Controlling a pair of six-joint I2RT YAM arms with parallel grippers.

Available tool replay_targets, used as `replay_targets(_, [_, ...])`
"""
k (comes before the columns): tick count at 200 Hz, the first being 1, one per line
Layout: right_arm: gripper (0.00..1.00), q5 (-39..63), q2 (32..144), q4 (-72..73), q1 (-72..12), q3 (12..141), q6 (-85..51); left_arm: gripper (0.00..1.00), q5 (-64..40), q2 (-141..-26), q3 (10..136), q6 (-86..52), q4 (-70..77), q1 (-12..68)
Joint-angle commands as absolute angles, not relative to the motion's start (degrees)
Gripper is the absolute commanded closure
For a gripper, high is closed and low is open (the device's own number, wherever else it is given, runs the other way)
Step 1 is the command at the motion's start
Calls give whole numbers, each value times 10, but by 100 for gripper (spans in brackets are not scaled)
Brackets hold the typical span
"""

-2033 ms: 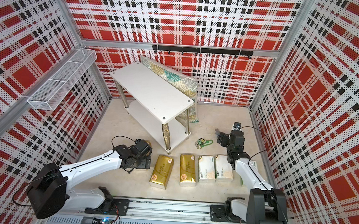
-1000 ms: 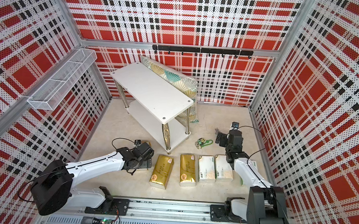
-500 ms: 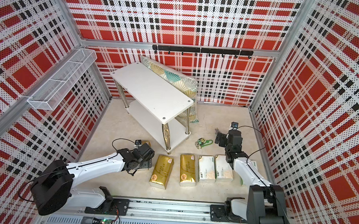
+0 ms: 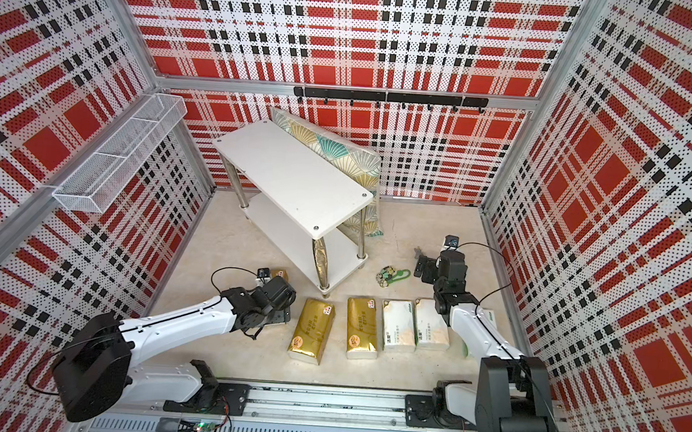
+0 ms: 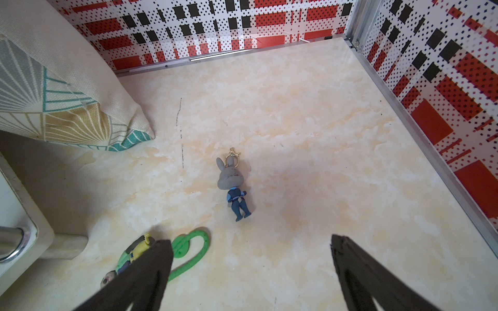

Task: Place the tissue boxes on the shelf by color
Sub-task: Pick up the box of tissues from the center of the board.

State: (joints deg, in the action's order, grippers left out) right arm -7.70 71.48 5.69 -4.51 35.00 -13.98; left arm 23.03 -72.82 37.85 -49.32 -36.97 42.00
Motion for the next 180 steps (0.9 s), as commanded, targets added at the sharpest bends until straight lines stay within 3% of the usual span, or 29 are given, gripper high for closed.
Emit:
replay_targets(1, [0, -78, 722, 57, -52, 363, -135, 16, 251, -711, 378, -507, -381, 421])
replay_targets(106, [0, -82, 715, 55, -52, 359, -134, 19, 277, -690, 415, -503, -414, 406])
replay_targets(180, [0, -81, 715, 54, -53, 359, -134, 20, 294, -664, 472, -426, -446, 340])
